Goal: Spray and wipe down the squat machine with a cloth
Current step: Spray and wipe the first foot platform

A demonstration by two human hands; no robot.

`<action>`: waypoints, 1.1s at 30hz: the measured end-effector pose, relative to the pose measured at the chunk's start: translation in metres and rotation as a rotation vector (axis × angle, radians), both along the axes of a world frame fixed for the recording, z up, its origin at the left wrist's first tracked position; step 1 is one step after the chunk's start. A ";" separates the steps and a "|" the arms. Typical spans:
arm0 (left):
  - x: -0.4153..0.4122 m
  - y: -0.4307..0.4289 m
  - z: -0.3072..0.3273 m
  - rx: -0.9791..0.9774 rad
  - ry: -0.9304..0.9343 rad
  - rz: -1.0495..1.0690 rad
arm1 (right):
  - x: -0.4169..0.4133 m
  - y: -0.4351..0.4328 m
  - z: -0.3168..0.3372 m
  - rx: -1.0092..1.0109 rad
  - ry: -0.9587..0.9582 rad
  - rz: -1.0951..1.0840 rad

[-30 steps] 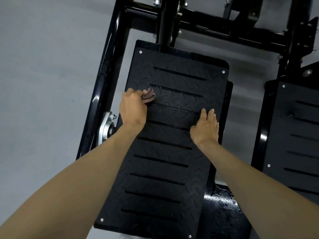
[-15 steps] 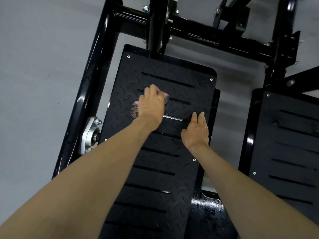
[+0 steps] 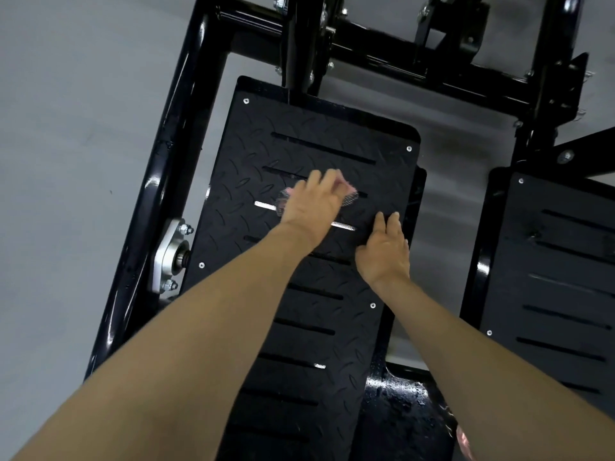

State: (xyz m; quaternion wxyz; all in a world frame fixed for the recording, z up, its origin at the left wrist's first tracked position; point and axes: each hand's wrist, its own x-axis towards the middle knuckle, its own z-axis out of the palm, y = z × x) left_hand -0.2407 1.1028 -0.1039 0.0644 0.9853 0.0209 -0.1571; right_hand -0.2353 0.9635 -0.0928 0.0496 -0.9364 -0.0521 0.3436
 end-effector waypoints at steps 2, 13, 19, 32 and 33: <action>-0.011 0.024 0.000 0.018 -0.001 0.094 | 0.000 0.002 -0.001 0.007 0.003 -0.005; -0.007 0.084 -0.002 -0.576 -0.029 0.870 | 0.014 0.012 -0.008 0.037 -0.130 0.011; 0.029 0.093 -0.005 -0.311 -0.157 0.760 | 0.045 0.014 -0.009 -0.051 -0.053 0.094; 0.066 0.008 0.000 -0.074 0.047 0.362 | 0.052 0.005 -0.010 -0.172 -0.024 0.290; 0.070 -0.003 0.001 -0.111 0.050 0.319 | 0.052 0.002 -0.009 -0.160 -0.024 0.292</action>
